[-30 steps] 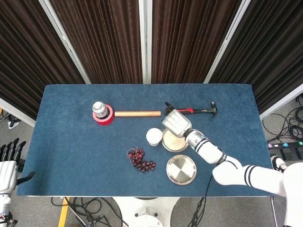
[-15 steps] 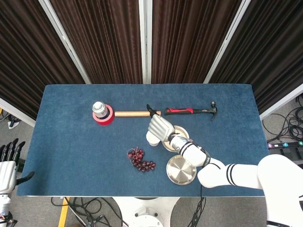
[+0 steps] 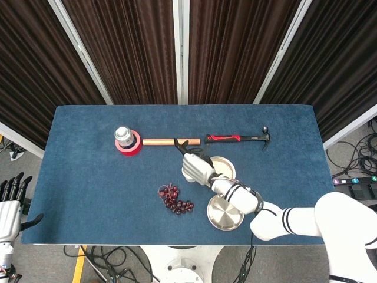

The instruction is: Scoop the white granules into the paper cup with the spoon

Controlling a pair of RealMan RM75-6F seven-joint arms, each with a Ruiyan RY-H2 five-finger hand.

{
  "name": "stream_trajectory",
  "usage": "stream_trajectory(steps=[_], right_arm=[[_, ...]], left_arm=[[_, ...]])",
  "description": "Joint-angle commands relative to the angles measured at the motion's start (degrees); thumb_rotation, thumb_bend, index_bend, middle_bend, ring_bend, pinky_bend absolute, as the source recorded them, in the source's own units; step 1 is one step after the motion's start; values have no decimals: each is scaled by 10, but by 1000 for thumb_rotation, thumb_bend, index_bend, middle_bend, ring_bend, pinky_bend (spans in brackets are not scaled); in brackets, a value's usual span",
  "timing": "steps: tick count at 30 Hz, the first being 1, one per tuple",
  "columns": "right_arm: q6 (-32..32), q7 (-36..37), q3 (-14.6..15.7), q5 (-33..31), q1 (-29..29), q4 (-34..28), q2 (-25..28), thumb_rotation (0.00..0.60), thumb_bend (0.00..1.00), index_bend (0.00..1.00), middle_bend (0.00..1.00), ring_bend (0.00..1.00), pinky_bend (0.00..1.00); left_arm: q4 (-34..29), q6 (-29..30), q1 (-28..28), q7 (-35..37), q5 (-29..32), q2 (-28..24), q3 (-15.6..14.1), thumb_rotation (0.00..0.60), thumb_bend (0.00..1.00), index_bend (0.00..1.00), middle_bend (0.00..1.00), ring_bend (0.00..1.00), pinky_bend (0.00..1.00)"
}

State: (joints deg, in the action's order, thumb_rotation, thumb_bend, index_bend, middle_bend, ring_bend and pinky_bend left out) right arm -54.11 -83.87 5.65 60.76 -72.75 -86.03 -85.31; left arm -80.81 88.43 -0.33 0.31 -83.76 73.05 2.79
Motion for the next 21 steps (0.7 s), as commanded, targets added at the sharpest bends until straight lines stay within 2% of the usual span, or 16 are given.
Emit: stream_trajectory(steps=[1,14,21], right_arm=[[-4,-14,4,8,2,8,-5,600,327,642,586,262,0],[-12,-17,-12,11,15,11,-19,600,327,644,587,262,0],[-30,31,-26,19,39,5,-10,600,327,644,588,262,0]], left_arm=[[0,0,0,0,0,0,0,600,102,140,98,45,42],[4,-1,-1,3,0,3,1,600,102,140,98,45,42],[1,1,1,2,0,1,0,600,103,140,98,45,42]])
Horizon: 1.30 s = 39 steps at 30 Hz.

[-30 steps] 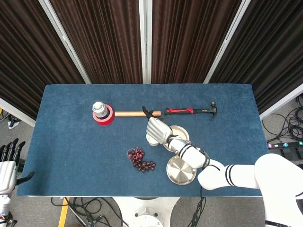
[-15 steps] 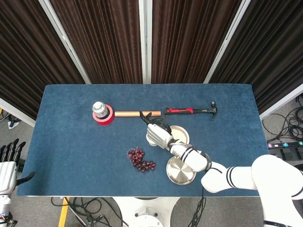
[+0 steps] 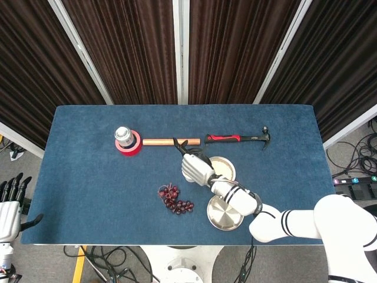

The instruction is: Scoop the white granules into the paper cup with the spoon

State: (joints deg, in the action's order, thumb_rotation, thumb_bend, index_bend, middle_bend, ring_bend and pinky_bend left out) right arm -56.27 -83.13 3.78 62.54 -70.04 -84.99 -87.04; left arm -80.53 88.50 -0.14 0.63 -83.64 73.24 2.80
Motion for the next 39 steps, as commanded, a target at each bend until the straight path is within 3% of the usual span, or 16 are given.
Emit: stream_trajectory(steps=[1,11,14,19,22,27,39], right_arm=[[-13,36,-10,3,17,-7,12,600,327,644,588,263,0],[-80,224,-19,31,112,-68,67,600,327,644,587,262,0],[-86,308,-14,34,149,-94,87,600,327,645,587,262,0],[-84,487,13,89,208,-110,121,600,327,645,588,262,0],[-90,584,39,146,242,-85,120,600,327,645,587,258,0],[-119,671,72,221,294,-18,83,600,327,645,581,244,0],[-127,732,81,287,356,109,-24,600,308,576,538,186,0]], left_arm=[[-2,1,0,-1,-1,-1,0,600,102,140,98,45,42],[-19,3,-7,-15,-8,-10,5,600,102,140,98,45,42],[-25,4,-7,-20,-9,-13,5,600,103,140,98,45,42],[-25,7,-5,-21,-10,-14,2,600,102,140,98,45,42],[-34,4,-8,-28,-10,-17,5,600,102,140,98,45,42],[-33,5,-11,-30,-15,-18,4,600,102,140,98,45,42],[-31,3,-12,-27,-13,-16,3,600,103,140,98,45,42]])
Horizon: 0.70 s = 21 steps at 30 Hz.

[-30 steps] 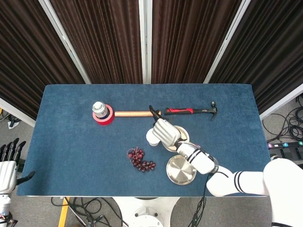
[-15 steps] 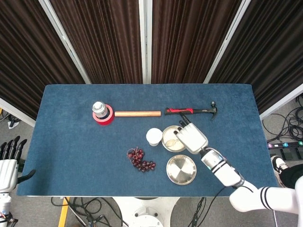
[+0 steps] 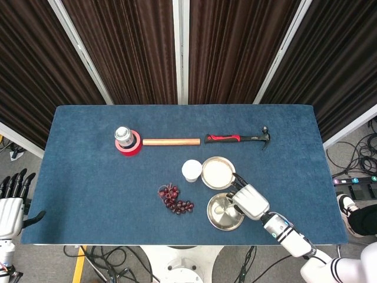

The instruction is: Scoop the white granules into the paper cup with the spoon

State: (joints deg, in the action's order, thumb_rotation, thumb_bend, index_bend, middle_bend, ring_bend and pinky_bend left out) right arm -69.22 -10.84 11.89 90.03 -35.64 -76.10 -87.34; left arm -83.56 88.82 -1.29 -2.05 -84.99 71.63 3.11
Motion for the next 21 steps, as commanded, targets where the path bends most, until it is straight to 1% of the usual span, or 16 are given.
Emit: stream_trajectory(steps=[1,5,7,10,13,17,21], right_arm=[[3,8,-1,16,14,25,-25,600,307,550,521,173,0],[6,1,-5,26,21,32,-32,600,306,407,428,123,0],[0,-3,-9,29,27,26,-26,600,305,345,390,106,0],[-17,-13,-17,24,41,7,-4,600,306,290,346,91,0],[-51,-14,-32,7,66,-21,33,600,307,265,323,90,0],[-110,-14,-55,-33,113,-61,90,600,308,230,292,86,0],[-162,-4,-69,-73,166,-110,151,600,308,118,177,15,0]], left_arm=[[0,0,0,0,0,0,0,600,103,140,98,45,42],[-1,2,2,1,1,0,-1,600,102,140,98,45,42],[-2,3,2,1,2,-1,-1,600,103,140,98,45,42],[-3,1,3,1,3,-1,-1,600,102,140,98,45,42],[-2,1,3,3,3,0,-1,600,102,140,98,45,42],[1,-2,0,3,3,1,-1,600,102,140,98,45,42],[1,-4,-4,1,1,3,1,600,102,140,98,45,42]])
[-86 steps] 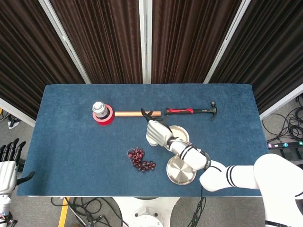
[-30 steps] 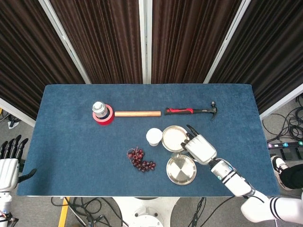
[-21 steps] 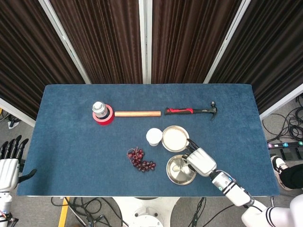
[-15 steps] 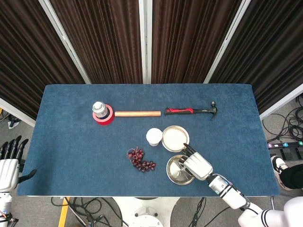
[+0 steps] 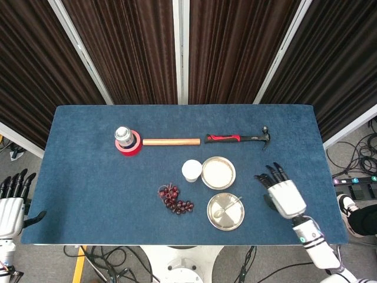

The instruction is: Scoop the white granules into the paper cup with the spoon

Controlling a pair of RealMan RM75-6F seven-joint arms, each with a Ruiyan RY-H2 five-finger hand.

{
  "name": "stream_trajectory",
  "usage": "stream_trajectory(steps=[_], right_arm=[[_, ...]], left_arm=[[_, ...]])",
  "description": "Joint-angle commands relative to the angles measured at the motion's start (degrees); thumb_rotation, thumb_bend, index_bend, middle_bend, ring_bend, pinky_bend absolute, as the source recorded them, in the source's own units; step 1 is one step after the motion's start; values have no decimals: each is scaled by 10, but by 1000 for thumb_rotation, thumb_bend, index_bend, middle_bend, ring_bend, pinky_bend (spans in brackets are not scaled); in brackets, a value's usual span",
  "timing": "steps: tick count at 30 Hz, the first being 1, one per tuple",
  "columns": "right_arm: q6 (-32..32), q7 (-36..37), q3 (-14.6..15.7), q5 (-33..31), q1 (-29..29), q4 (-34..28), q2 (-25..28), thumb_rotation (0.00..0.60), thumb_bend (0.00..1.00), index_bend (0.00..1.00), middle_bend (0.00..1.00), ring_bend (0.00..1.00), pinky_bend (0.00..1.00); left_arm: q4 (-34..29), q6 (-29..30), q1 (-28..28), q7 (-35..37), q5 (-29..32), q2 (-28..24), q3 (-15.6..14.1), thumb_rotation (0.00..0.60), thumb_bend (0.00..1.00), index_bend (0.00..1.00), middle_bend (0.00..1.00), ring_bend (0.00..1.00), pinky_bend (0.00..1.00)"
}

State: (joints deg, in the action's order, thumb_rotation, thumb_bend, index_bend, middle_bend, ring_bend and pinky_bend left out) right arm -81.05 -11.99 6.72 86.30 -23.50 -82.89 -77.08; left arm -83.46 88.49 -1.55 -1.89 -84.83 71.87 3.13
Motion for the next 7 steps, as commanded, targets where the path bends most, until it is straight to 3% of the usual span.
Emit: stream_trajectory(steps=[1,7], right_arm=[[-55,12,-19,-41,55,-52,60,600,308,92,140,3,0],[-99,50,-28,-49,105,-89,108,600,308,62,117,0,0]], left_arm=[[0,-2,-1,-2,0,1,0,600,102,140,98,45,42],[-2,-3,-5,-6,-3,3,0,600,102,140,98,45,42]])
